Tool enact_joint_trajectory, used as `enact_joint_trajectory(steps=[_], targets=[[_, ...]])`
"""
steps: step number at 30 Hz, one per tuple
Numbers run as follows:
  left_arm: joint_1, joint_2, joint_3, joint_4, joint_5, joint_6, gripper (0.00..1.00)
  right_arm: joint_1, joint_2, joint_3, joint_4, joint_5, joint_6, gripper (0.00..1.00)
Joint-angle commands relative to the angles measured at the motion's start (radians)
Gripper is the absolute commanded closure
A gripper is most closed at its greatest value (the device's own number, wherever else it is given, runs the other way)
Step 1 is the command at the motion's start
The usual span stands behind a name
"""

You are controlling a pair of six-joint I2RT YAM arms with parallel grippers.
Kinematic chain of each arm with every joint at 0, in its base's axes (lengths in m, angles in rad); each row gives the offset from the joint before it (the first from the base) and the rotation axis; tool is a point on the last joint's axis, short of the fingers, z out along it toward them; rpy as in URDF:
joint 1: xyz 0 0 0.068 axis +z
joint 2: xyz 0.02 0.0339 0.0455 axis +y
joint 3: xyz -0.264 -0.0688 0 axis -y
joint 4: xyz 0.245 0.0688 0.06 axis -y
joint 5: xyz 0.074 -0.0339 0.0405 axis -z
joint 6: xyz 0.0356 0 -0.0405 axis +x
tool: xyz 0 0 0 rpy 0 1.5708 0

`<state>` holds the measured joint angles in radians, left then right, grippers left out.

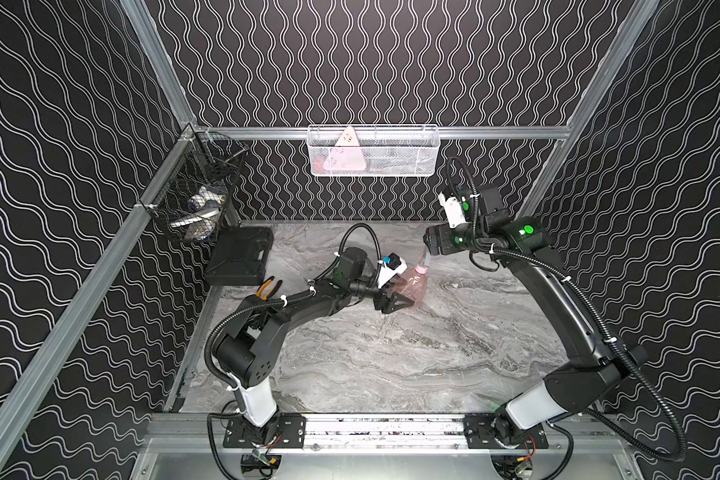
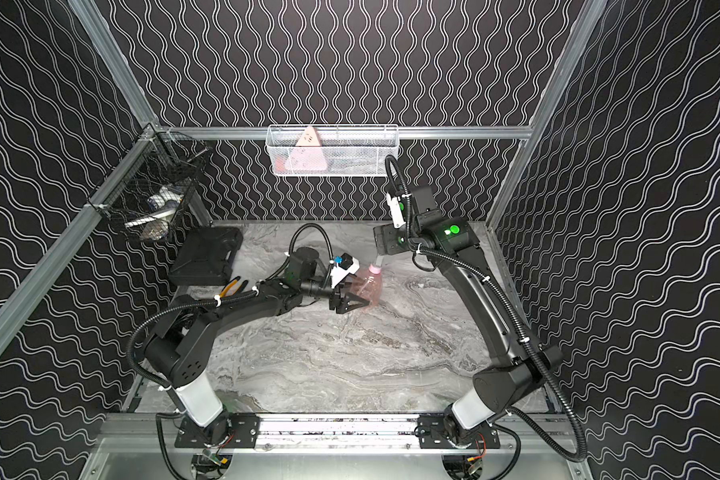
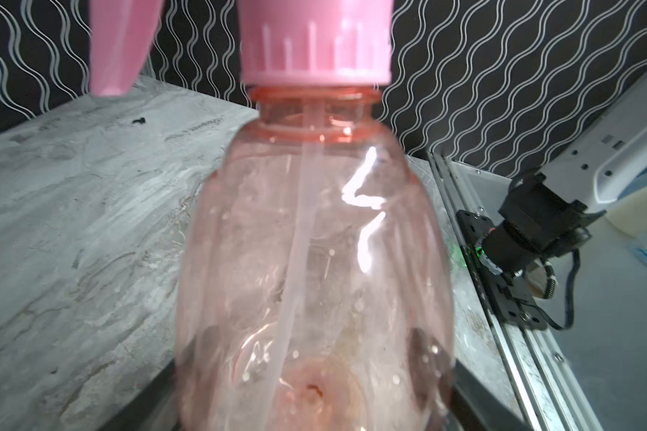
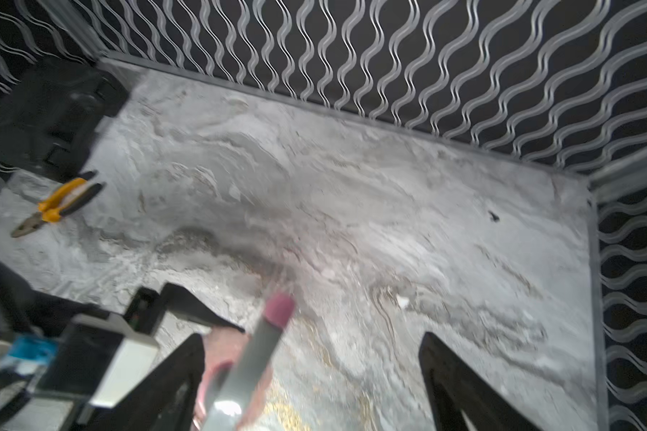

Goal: Attach spray nozzles to spray bottles
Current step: Screw the spray nozzle on the spray bottle.

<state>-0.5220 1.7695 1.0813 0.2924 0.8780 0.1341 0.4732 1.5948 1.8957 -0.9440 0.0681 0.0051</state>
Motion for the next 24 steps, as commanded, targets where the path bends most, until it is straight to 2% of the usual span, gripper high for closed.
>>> enact_joint_trajectory(steps=[1, 2, 7, 13, 15, 24], targets=[[0.001, -0.003, -0.013, -0.046, 0.043, 0.045, 0.81, -0.013, 0.058, 0.039, 0.04, -0.111, -0.066, 0.15], [0.001, -0.003, -0.019, -0.04, 0.041, 0.042, 0.81, -0.044, 0.079, 0.049, 0.032, -0.126, -0.068, 0.15], [0.0, -0.019, -0.03, -0.043, 0.025, 0.057, 0.81, -0.059, 0.149, 0.052, -0.023, -0.182, -0.089, 0.17], [0.0, -0.044, -0.044, -0.027, -0.022, 0.083, 0.81, -0.076, 0.139, -0.008, -0.039, -0.264, -0.08, 0.2], [0.0, -0.055, -0.054, -0.015, -0.036, 0.09, 0.81, -0.084, 0.146, -0.018, -0.059, -0.289, -0.083, 0.24], [0.01, -0.085, -0.092, 0.052, -0.118, 0.096, 0.81, -0.106, 0.119, -0.078, -0.119, -0.275, -0.062, 0.29]])
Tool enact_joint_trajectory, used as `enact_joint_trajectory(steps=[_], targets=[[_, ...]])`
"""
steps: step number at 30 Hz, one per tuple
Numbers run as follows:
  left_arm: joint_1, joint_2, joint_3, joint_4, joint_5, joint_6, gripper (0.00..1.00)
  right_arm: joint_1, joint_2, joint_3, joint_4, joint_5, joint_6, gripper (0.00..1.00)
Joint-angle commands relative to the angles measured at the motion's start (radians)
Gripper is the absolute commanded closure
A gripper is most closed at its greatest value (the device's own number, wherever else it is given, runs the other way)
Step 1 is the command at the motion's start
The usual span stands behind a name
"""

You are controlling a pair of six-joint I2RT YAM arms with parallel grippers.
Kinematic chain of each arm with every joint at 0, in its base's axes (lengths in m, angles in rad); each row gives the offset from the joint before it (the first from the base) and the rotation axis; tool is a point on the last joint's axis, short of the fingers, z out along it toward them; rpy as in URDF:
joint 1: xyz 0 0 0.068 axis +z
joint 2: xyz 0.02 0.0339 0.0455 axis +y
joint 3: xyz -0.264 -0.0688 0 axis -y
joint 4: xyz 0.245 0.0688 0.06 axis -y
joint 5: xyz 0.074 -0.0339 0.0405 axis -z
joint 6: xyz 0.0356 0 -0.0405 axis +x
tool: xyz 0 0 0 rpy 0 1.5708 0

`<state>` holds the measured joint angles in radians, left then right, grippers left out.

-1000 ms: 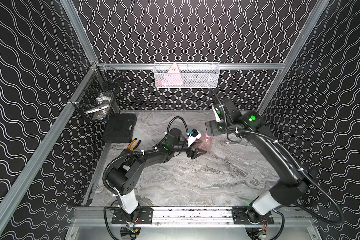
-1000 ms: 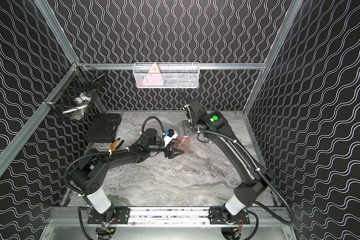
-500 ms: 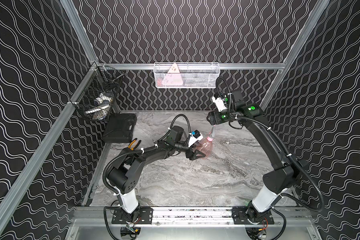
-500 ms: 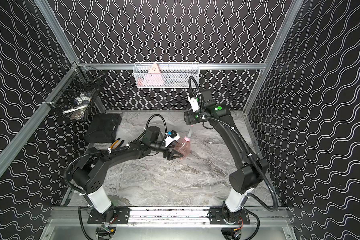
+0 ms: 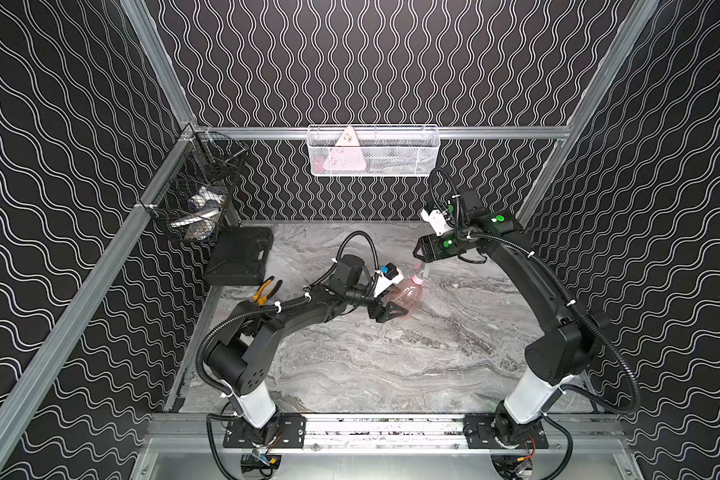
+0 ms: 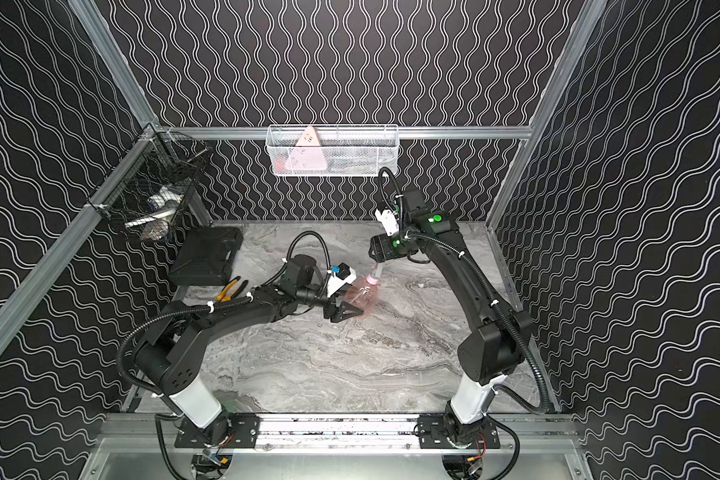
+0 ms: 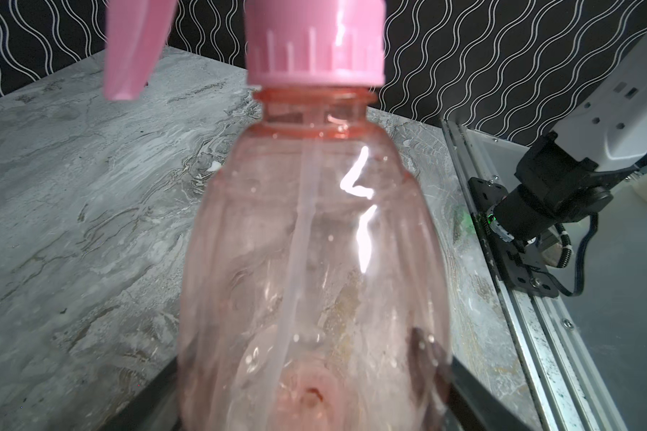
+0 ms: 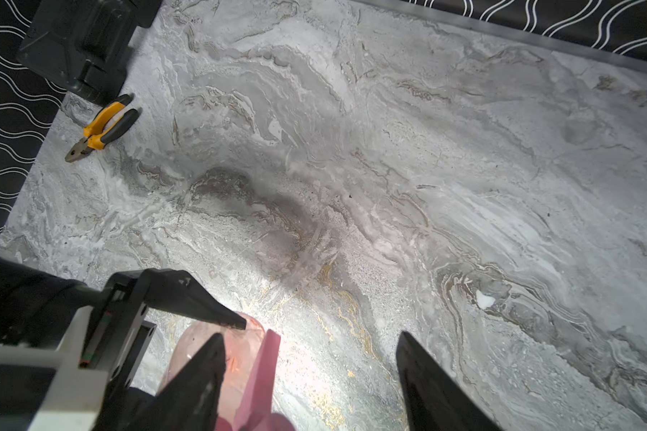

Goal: Attach spray nozzles to spray bottles
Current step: Screw the spray nozzle on the spray bottle.

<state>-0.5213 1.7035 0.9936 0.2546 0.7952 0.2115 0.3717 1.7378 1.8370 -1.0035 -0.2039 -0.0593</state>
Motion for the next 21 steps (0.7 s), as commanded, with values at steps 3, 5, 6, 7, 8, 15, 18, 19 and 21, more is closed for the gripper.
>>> enact_joint_trajectory(steps=[3, 5, 6, 7, 8, 15, 18, 19, 21], targets=[[0.011, -0.015, -0.006, 0.112, -0.033, 0.005, 0.81, -0.005, -0.043, -0.041, -0.047, -0.003, 0.016, 0.3], [0.011, -0.01, -0.006, 0.124, -0.029, -0.006, 0.81, -0.008, -0.046, -0.039, -0.034, -0.002, 0.043, 0.29], [0.012, -0.007, -0.01, 0.133, -0.027, -0.015, 0.81, -0.007, -0.05, -0.042, -0.008, -0.004, 0.062, 0.26], [0.012, -0.004, -0.013, 0.143, -0.025, -0.02, 0.81, -0.007, -0.055, -0.044, 0.017, 0.004, 0.09, 0.24], [0.012, 0.0, -0.016, 0.152, -0.023, -0.028, 0.81, -0.009, -0.063, -0.044, 0.049, 0.016, 0.126, 0.24], [0.008, 0.035, -0.049, 0.264, -0.067, -0.117, 0.84, -0.009, -0.08, 0.046, 0.019, 0.107, 0.397, 0.24], [-0.004, 0.053, -0.041, 0.27, -0.134, -0.146, 0.83, -0.003, -0.093, 0.032, -0.046, 0.04, 0.435, 0.29], [-0.01, 0.057, -0.041, 0.278, -0.149, -0.156, 0.83, 0.004, -0.104, 0.01, -0.047, -0.001, 0.428, 0.32], [-0.023, 0.067, -0.038, 0.29, -0.184, -0.175, 0.83, 0.04, -0.152, -0.074, -0.009, -0.018, 0.401, 0.43]])
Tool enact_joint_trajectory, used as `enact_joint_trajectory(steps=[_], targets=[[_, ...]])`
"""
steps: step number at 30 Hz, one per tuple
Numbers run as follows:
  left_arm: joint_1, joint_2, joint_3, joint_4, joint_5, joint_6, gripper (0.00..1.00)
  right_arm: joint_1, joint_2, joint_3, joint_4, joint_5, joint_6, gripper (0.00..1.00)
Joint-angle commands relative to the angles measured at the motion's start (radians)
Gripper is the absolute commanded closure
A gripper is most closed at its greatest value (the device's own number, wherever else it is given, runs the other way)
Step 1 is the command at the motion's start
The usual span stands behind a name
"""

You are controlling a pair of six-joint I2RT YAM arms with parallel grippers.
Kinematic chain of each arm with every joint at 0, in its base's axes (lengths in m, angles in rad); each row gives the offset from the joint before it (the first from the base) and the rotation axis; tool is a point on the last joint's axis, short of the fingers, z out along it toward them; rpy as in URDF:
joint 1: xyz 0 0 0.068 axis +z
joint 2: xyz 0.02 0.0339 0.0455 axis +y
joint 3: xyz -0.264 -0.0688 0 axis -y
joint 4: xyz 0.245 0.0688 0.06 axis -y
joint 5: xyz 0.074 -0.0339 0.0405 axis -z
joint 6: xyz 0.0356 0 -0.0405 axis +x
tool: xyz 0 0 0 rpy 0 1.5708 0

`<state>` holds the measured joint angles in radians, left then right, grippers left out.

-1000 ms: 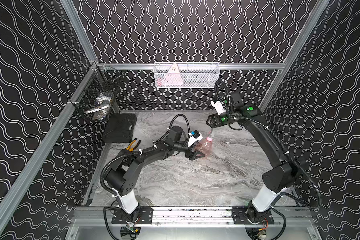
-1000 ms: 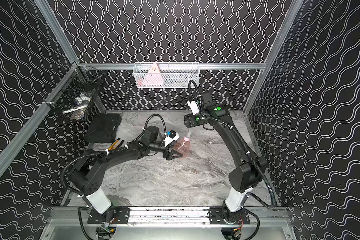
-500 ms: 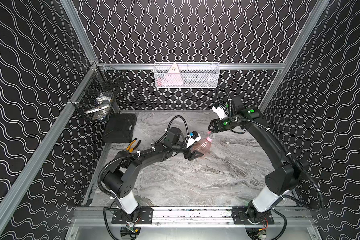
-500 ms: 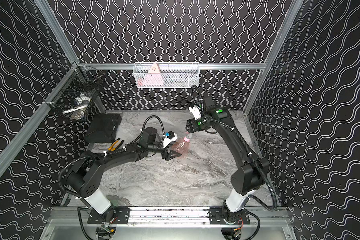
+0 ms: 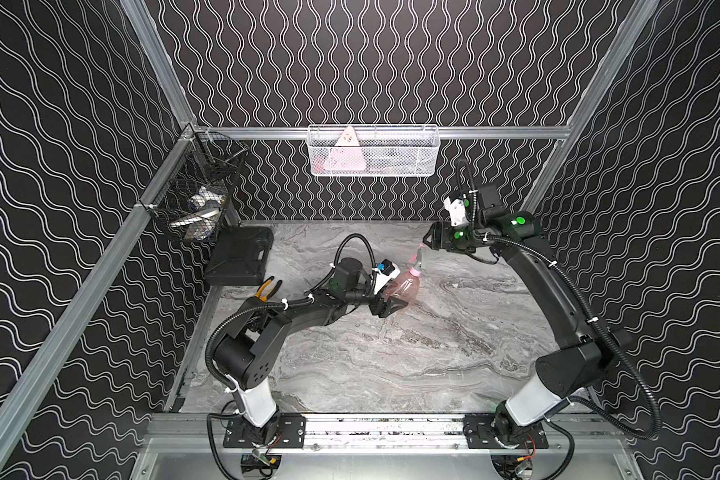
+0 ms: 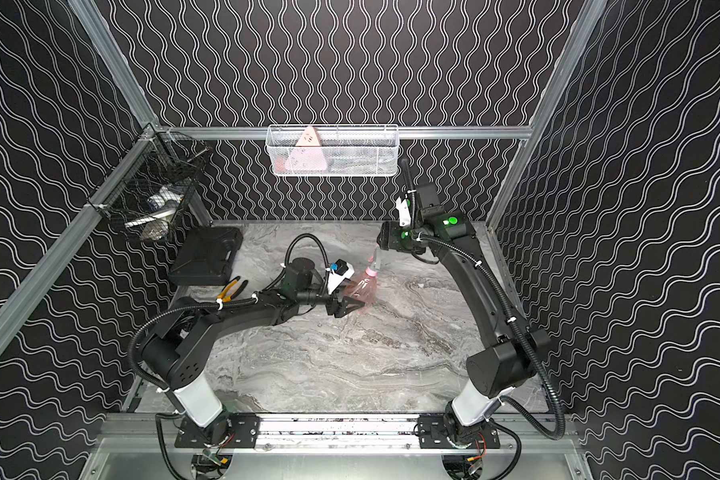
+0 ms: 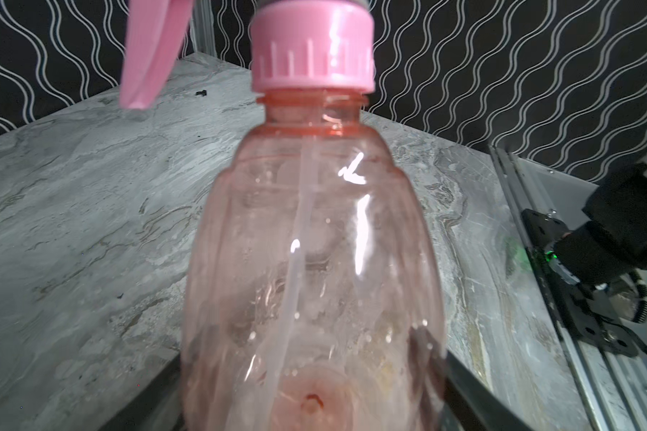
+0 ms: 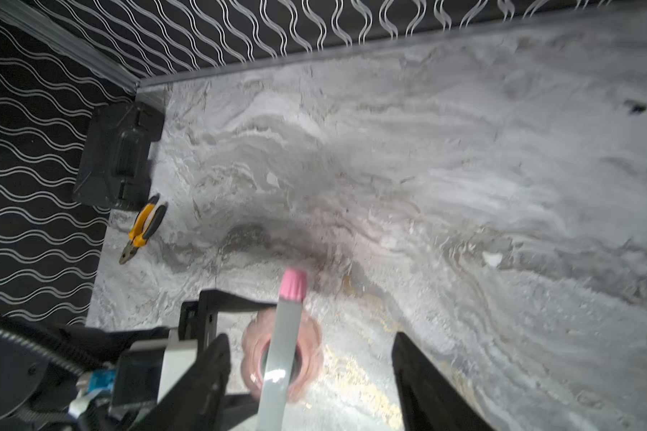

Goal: Attach spray nozzles to spray bottles
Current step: Screw the spray nozzle on the spray bottle.

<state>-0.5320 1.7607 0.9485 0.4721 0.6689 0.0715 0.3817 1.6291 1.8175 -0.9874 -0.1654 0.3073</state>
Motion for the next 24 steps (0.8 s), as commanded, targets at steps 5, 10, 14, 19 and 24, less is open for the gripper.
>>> enact_joint_trajectory(steps=[5, 10, 14, 19, 24], targets=[[-0.028, 0.011, -0.002, 0.109, -0.093, -0.058, 0.84, 0.1, -0.06, -0.14, 0.0, 0.056, 0.04, 0.44], [-0.028, 0.0, -0.006, 0.12, -0.097, -0.072, 0.84, 0.135, -0.008, -0.122, 0.007, 0.054, 0.062, 0.45], [-0.029, -0.013, -0.007, 0.108, -0.099, -0.064, 0.84, 0.146, 0.049, -0.075, -0.025, 0.075, 0.06, 0.5], [-0.029, -0.019, -0.017, 0.121, -0.092, -0.065, 0.85, 0.146, 0.063, -0.082, 0.019, 0.084, 0.062, 0.54], [-0.029, -0.022, -0.022, 0.126, -0.091, -0.066, 0.85, 0.145, 0.092, -0.049, 0.011, 0.12, 0.056, 0.53]])
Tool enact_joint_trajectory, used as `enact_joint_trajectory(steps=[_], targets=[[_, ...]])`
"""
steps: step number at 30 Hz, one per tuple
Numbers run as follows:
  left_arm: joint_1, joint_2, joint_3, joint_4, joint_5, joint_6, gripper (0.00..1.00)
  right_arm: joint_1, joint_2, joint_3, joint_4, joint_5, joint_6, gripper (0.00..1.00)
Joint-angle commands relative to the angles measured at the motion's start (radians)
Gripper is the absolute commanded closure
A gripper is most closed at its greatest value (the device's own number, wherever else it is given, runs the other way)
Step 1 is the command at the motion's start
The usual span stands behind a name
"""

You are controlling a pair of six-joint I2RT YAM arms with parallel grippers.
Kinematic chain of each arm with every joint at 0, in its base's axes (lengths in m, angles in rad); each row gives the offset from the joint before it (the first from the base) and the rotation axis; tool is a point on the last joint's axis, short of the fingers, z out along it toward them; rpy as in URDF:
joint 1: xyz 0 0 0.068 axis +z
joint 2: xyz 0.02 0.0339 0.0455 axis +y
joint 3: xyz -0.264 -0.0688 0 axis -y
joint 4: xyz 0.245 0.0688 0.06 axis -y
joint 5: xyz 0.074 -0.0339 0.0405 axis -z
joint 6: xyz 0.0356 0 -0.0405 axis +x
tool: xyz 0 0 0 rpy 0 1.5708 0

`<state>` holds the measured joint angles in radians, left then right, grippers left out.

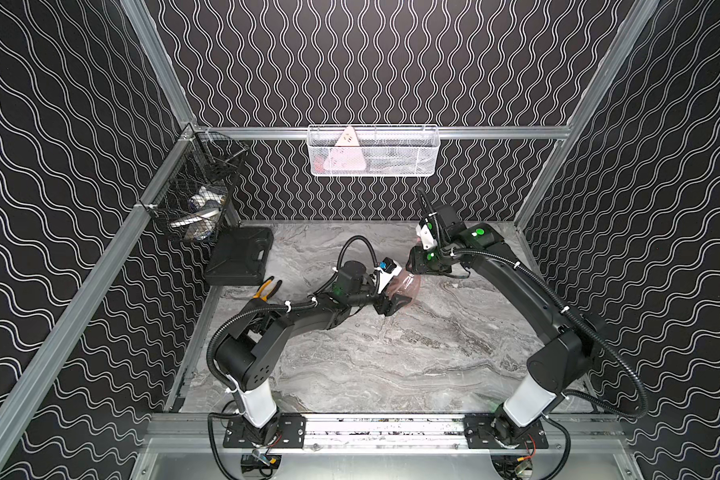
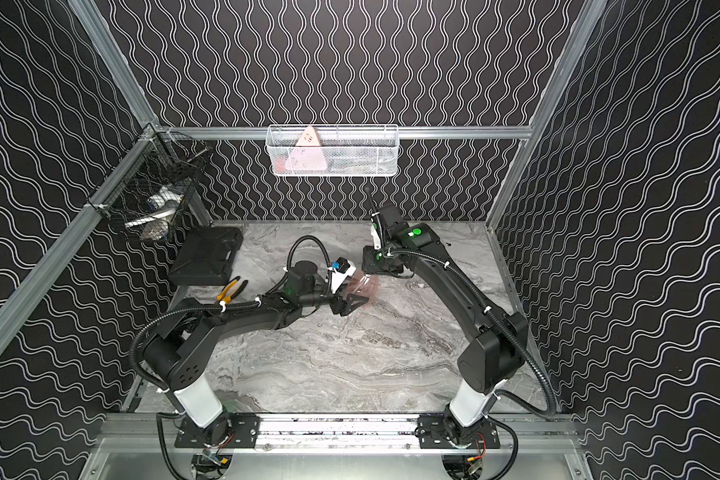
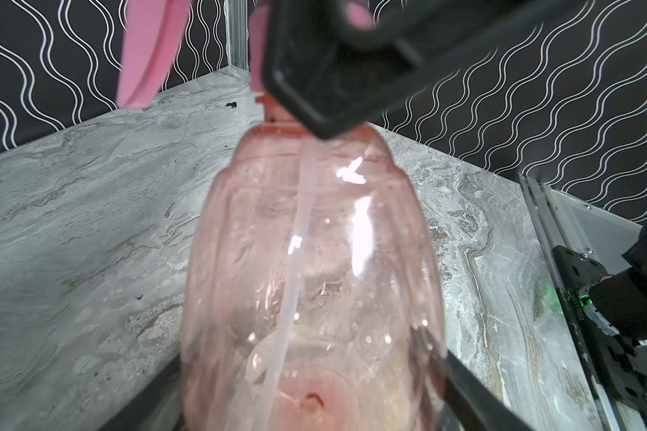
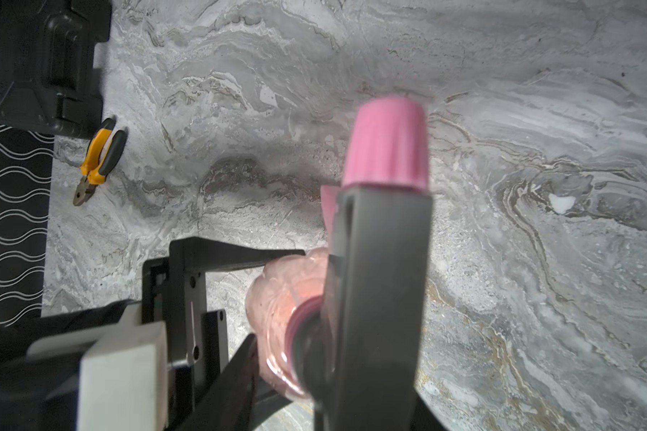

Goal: Attach spray nozzles to spray bottles
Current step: Screw the spray nozzle on the spray bottle.

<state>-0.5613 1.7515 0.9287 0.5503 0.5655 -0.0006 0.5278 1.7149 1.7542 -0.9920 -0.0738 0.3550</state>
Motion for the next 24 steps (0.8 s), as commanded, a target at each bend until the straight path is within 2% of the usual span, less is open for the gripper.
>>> enact_joint_trajectory(steps=[1, 8, 12, 15, 18, 20, 24], targets=[[0.0, -0.014, -0.001, 0.048, 0.012, 0.004, 0.85, 0.0, 0.007, 0.013, 0.023, 0.019, 0.011, 0.54], [0.001, -0.016, -0.005, 0.06, 0.019, 0.0, 0.86, 0.0, 0.015, 0.005, 0.054, 0.029, 0.029, 0.58], [-0.002, -0.014, -0.005, 0.071, 0.021, -0.009, 0.86, 0.0, 0.018, 0.009, 0.071, 0.006, 0.041, 0.7], [-0.001, -0.012, -0.004, 0.073, 0.009, -0.01, 0.88, 0.001, 0.024, 0.018, 0.065, -0.003, 0.068, 0.82], [-0.003, -0.006, 0.001, 0.076, -0.02, -0.025, 0.92, 0.007, 0.026, 0.021, 0.059, 0.007, 0.134, 0.9], [-0.007, 0.001, 0.002, 0.09, -0.056, -0.039, 0.94, 0.015, 0.023, 0.007, 0.063, 0.028, 0.214, 1.0], [-0.018, 0.007, 0.007, 0.109, -0.138, -0.056, 0.94, 0.041, 0.031, -0.018, 0.06, 0.1, 0.356, 1.0]])
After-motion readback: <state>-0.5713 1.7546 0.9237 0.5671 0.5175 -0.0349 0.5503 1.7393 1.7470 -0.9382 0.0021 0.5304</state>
